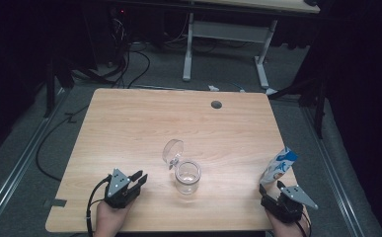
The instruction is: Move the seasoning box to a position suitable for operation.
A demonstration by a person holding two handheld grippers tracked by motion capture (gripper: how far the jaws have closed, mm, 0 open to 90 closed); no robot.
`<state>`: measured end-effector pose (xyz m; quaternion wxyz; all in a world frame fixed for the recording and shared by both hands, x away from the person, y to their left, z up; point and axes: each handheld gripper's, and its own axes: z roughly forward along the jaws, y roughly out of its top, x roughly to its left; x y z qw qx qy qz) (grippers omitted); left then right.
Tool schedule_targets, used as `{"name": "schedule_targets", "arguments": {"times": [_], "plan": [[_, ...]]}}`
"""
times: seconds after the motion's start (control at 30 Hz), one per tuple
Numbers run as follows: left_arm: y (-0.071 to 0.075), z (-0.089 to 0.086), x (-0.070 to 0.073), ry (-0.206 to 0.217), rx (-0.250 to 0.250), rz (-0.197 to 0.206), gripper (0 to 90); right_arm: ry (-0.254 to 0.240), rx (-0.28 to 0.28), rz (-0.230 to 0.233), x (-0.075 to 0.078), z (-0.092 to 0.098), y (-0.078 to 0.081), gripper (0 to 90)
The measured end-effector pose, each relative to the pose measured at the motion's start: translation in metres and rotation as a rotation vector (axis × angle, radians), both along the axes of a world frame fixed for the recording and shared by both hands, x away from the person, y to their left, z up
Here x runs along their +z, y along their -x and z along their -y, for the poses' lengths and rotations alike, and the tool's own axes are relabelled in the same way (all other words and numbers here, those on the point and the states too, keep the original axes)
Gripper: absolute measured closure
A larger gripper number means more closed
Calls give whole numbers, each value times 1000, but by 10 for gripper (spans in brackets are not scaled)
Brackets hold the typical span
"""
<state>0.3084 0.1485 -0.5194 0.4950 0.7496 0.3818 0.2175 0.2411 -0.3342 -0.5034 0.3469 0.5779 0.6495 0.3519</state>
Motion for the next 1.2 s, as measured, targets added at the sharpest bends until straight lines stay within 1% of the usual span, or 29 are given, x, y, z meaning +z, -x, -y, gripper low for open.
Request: {"name": "schedule_targets", "arguments": {"times": [0.03,0.07,0.1,0.13,0.17,0.2,0.23,0.33,0.37,0.4,0.43,0.47,0.5,0.53,0.57,0.6,0.63,0.67,0.73,0.77,0.83,0.9,0.93,0.97,1.1,1.13,1.17,1.2], "plan": [[0,-1,0,-1,1,-1,730,-6,-15,1,0,3,-3,203],[0,-1,0,0,3,-1,731,-14,-25,-3,-1,5,-6,163],[0,-1,0,0,3,-1,731,-14,-25,-3,-1,5,-6,163],[0,-2,-1,0,4,-3,731,-23,-31,-14,-2,6,-10,129],[1,-3,-2,1,8,-7,731,-32,-30,-31,-4,9,-18,59],[1,-3,-2,1,8,-7,730,-32,-30,-31,-4,9,-18,59],[1,-4,-2,1,10,-10,730,-34,-37,-38,-5,9,-22,39],[2,-6,-2,3,23,-12,731,-24,-59,-50,-8,8,-38,29],[2,-6,-2,3,23,-12,730,-14,-65,-51,-8,8,-42,39],[2,-7,-2,5,26,-11,730,-14,-65,-51,-8,8,-42,39],[2,-8,-2,7,31,-12,731,9,-82,-48,-9,8,-47,83],[2,-9,-2,7,34,-11,731,9,-82,-48,-9,8,-47,83],[3,-10,-2,8,38,-13,730,16,-96,-49,-11,10,-48,157],[3,-10,-2,8,38,-13,731,16,-96,-49,-11,10,-48,157],[3,-11,-3,8,41,-14,731,-2,-84,-46,-11,15,-48,197],[3,-11,-3,8,41,-14,730,-2,-84,-46,-11,15,-48,197],[3,-12,-3,9,42,-15,731,-18,-75,-40,-12,17,-47,245],[3,-12,-3,10,42,-16,731,-16,-63,-33,-12,19,-48,254],[3,-11,-3,10,41,-16,731,-16,-58,-29,-12,19,-48,260],[3,-11,-3,9,40,-15,730,-14,-47,-23,-13,19,-48,281],[3,-11,-3,10,40,-16,730,-14,-45,-22,-13,19,-48,296],[3,-11,-3,10,41,-17,729,-7,-37,-17,-13,18,-49,344],[3,-11,-3,11,41,-17,728,-1,-36,-13,-14,18,-49,382],[2,-12,-3,10,42,-18,728,12,-29,-7,-14,17,-50,409],[2,-12,-3,11,44,-18,728,12,-18,-5,-15,15,-51,423],[3,-11,-3,11,45,-18,728,13,-5,-1,-15,14,-51,425],[3,-11,-3,10,45,-18,728,9,27,-1,-15,10,-52,426],[3,-11,-3,9,44,-17,728,9,41,1,-15,7,-53,426]]}}
